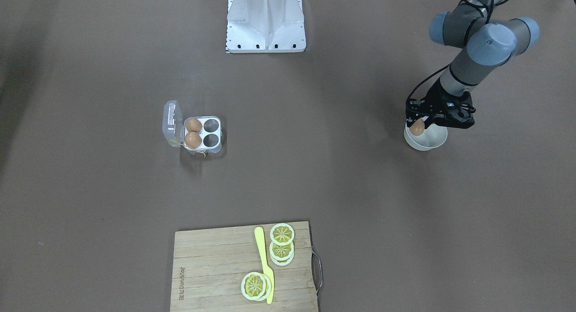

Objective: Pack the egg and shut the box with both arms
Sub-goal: 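Lift the brown egg out of the bowl with the left gripper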

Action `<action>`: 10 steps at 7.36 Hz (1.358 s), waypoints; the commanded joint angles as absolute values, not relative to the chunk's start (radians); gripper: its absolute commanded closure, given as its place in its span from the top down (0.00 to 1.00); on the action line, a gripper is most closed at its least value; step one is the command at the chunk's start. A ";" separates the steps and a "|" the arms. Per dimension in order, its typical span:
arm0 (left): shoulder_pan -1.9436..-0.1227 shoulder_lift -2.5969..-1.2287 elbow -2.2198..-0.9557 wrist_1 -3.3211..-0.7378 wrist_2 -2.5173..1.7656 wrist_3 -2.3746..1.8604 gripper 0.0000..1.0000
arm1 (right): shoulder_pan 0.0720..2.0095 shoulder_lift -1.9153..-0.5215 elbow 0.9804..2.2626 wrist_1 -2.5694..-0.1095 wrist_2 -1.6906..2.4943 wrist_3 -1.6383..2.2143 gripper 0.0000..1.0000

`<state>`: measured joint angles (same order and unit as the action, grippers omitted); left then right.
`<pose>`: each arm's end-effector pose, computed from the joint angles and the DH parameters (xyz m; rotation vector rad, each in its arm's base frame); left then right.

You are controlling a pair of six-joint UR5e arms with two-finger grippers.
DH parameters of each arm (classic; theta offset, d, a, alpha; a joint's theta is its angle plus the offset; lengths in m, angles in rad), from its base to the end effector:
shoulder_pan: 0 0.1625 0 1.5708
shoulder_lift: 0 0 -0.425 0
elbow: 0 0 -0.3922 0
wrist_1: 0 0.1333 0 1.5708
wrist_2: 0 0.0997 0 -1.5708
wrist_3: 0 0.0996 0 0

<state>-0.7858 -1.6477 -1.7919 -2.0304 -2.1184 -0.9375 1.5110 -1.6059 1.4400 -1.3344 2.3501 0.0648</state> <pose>0.3230 -0.4384 0.4644 0.0856 0.8978 0.0653 0.0347 -0.4793 0.7157 0.0183 -0.7816 -0.0227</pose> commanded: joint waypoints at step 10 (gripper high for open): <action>-0.852 -2.003 -1.747 -1.805 -2.214 -0.946 0.42 | 1.511 -1.606 1.445 -1.332 2.353 0.055 1.00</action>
<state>-0.8697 -1.9410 -1.7822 -1.8076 -2.2135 -0.9416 1.5110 -1.6064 1.4389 -1.3333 2.3519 0.0601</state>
